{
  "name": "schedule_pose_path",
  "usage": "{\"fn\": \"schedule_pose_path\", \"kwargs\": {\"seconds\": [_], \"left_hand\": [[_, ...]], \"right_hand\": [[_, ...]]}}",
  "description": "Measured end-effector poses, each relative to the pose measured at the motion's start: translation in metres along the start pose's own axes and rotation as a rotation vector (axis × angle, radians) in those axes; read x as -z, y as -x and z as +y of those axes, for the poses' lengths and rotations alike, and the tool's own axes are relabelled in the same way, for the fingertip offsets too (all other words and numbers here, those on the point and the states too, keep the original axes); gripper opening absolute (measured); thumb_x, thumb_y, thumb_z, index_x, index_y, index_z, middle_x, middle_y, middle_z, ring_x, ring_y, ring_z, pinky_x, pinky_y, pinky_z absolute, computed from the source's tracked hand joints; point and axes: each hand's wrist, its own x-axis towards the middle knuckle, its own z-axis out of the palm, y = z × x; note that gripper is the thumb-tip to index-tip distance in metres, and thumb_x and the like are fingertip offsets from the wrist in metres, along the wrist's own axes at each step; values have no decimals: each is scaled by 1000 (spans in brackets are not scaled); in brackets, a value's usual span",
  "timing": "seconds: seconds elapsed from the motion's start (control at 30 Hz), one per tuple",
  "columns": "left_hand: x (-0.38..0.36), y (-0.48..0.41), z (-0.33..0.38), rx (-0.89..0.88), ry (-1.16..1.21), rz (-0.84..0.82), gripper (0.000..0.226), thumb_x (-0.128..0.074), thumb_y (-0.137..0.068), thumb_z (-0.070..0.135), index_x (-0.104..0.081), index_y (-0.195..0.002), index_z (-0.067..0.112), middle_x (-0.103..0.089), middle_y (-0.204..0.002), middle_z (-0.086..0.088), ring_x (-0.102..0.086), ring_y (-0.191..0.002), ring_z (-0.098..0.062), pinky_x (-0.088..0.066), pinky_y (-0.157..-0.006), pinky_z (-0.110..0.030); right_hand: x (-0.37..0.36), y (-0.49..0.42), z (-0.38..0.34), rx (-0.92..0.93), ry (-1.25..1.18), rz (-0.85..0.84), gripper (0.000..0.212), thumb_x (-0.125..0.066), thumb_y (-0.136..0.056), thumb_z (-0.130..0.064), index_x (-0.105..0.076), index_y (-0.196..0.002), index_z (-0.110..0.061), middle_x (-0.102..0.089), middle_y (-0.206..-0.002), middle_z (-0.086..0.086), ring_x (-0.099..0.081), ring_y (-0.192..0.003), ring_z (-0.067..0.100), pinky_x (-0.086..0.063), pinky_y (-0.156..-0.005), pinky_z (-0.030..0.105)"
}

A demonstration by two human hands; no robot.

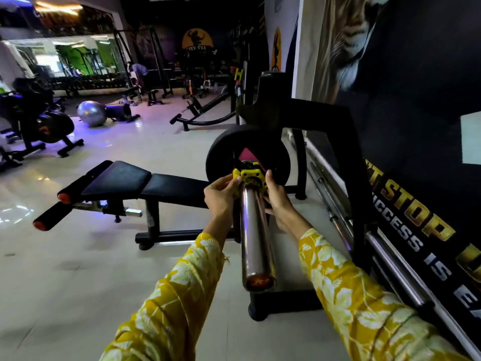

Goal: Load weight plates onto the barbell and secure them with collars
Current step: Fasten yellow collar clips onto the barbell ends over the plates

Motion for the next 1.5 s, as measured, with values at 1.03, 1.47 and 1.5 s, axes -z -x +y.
{"fn": "schedule_pose_path", "kwargs": {"seconds": [1.03, 1.47, 1.5], "left_hand": [[-2, -35, 4, 134, -32, -169, 38, -69, -83, 33, -68, -98, -2, -59, -47, 7, -54, -41, -3, -45, -41, -17], [-7, -31, 5, 70, -13, -147, 26, -67, -85, 24, -69, -103, 5, -70, -84, -10, -67, -75, -19, -56, -60, -25], [-7, -30, 6, 72, -25, -147, 27, -67, -85, 25, -69, -103, 5, -70, -85, -11, -67, -76, -20, -56, -63, -27]], "right_hand": [[6, -53, -47, -272, -68, 36, 65, -73, -73, -33, -46, -125, -4, -56, -95, 10, -56, -82, 24, -48, -82, 39], [3, -50, -39, -235, -271, 135, 61, -76, -72, -17, -48, -124, 1, -58, -118, 22, -58, -84, 25, -46, -46, 25], [3, -48, -40, -234, -266, 137, 61, -76, -72, -17, -49, -123, 1, -58, -118, 22, -58, -84, 26, -47, -46, 25]]}}
